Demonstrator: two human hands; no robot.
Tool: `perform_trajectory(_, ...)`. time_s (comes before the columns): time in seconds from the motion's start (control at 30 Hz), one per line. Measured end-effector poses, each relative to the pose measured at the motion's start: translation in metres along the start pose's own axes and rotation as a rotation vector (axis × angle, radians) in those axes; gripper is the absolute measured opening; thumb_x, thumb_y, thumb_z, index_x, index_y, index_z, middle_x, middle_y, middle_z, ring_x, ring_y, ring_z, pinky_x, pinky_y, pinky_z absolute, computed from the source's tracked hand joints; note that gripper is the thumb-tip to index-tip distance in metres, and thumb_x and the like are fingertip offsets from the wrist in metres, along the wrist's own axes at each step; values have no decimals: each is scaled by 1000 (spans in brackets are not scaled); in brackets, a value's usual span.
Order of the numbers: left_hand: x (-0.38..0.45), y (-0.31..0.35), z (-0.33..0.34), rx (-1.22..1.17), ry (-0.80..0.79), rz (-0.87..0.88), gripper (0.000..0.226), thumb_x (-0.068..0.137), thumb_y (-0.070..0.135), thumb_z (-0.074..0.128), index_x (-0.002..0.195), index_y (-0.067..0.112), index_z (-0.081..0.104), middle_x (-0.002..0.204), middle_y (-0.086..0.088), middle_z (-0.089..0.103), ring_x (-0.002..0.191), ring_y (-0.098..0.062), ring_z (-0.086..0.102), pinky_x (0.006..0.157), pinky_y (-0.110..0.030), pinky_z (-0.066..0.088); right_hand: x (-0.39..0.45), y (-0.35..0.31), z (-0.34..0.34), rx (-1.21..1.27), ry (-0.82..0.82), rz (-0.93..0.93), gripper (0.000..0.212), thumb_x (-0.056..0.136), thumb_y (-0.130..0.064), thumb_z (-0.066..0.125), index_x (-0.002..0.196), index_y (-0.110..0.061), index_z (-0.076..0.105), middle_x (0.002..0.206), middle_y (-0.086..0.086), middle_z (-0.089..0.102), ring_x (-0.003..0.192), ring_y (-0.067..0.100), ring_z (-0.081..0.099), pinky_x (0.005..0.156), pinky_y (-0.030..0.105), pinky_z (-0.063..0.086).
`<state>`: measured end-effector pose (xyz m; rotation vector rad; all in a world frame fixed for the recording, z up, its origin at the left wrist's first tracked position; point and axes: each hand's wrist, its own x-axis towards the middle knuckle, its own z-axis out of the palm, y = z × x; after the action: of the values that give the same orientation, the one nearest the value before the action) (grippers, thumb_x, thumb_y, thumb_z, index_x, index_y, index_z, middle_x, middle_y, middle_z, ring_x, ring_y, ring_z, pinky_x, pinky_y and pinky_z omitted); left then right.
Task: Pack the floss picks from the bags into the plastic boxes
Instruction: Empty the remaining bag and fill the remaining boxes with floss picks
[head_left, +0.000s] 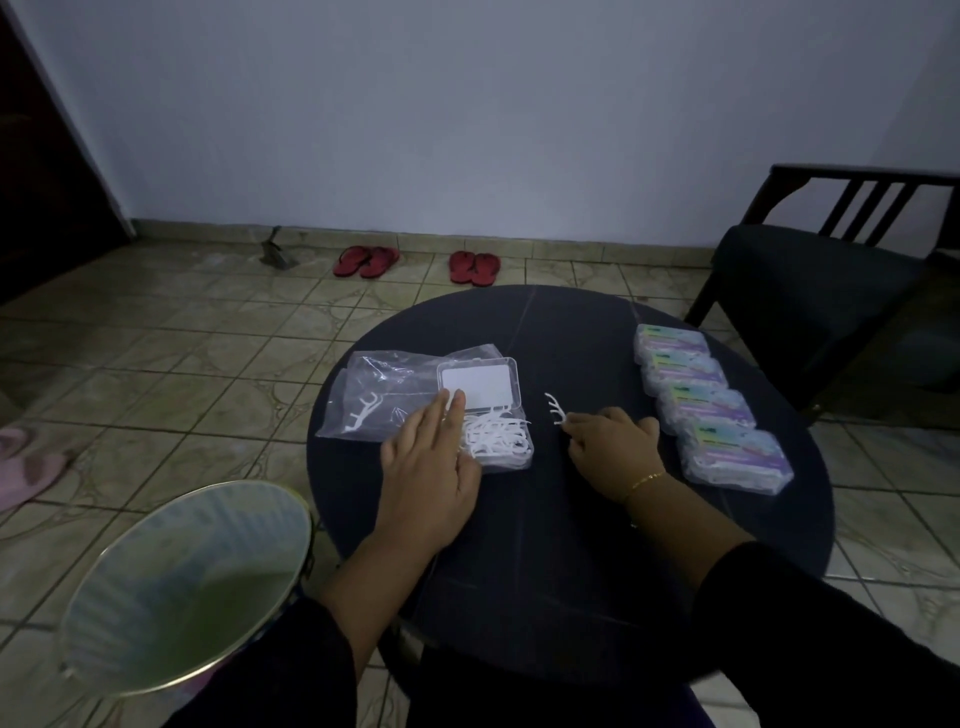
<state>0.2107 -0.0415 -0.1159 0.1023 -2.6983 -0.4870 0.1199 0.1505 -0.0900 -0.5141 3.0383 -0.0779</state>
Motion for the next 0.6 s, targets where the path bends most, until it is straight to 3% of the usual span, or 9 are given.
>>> perform_trajectory(0.1, -1, 0, 0, 12, 7, 9, 71, 83, 41, 14, 151, 20, 18, 156, 0, 22, 140, -16, 16, 112, -40, 16, -9, 9, -4, 119, 41, -14, 34, 96, -26, 44, 125, -38, 56, 136, -17, 50, 128, 13, 35, 97, 40, 23)
perform_trajectory(0.2, -3, 1, 0, 19, 8, 3, 72, 83, 42, 13, 151, 21, 18, 156, 1, 22, 140, -16, 15, 112, -40, 16, -15, 16, -12, 215, 55, 72, 39, 90, -32, 54, 129, -35, 53, 138, -9, 47, 130, 19, 37, 103, 43, 25)
perform_trajectory(0.3, -3, 1, -1, 23, 6, -4, 73, 81, 42, 12, 151, 22, 18, 156, 1, 22, 140, -16, 14, 112, -39, 14, -20, 20, -17, 139, -29, 155, 41, 88, -39, 53, 128, -31, 53, 135, -1, 47, 128, 24, 37, 107, 44, 24)
perform_trajectory(0.43, -3, 0, 0, 24, 11, -7, 72, 82, 42, 13, 151, 22, 18, 156, 1, 23, 139, -16, 15, 112, -40, 15, -19, 22, -11, 21, -17, 194, 31, 93, -30, 46, 120, -25, 61, 127, 3, 52, 123, 26, 41, 111, 45, 21)
perform_trajectory(0.6, -3, 0, 0, 26, -14, 3, 74, 80, 44, 8, 151, 24, 14, 158, 4, 17, 143, -16, 13, 114, -37, 11, -10, 21, -12, 73, -24, 241, 28, 93, -29, 45, 112, -22, 65, 117, 3, 61, 111, 24, 52, 99, 41, 40)
